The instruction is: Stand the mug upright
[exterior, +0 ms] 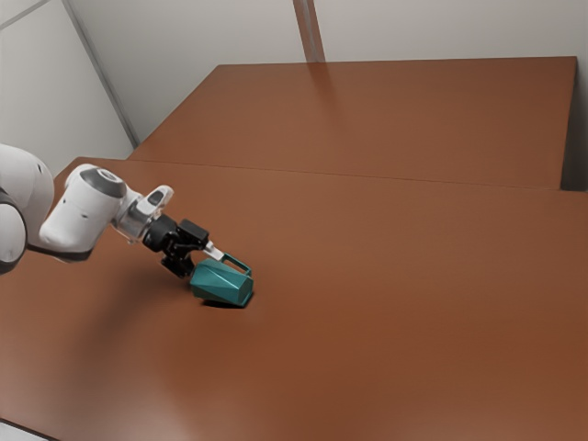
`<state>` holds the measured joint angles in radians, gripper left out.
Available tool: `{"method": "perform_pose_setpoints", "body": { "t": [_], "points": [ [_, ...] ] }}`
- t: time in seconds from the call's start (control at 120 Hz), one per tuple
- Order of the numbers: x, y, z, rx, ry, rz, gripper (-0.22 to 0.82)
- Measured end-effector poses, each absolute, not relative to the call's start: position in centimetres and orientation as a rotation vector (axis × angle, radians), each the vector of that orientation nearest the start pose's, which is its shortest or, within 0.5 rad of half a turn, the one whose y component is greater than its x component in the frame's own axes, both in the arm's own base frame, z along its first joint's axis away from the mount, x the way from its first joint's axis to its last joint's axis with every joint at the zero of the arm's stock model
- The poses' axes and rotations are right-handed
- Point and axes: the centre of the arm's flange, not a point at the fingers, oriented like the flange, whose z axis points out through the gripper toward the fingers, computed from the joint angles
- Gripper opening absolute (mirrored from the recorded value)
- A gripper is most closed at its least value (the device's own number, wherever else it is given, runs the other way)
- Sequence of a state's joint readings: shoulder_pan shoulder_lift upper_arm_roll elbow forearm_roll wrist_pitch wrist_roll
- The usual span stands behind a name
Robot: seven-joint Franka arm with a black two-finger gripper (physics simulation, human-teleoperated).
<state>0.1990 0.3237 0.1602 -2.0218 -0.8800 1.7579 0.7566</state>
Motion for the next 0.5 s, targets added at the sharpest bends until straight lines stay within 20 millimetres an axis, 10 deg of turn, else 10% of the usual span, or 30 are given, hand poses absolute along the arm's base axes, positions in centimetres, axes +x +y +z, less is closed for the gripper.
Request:
{"method": "perform_pose_setpoints", "body": {
  "t": [0.083,0.308,0.5],
  "points": [
    [53.6,12.3,28.0,2.202,0.032,-0.059,0.58],
    [53.5,12.0,28.5,2.158,-0.036,-0.018,0.05],
    [53.5,11.8,29.8,2.147,-0.095,0.018,-0.1]
  ]
}}
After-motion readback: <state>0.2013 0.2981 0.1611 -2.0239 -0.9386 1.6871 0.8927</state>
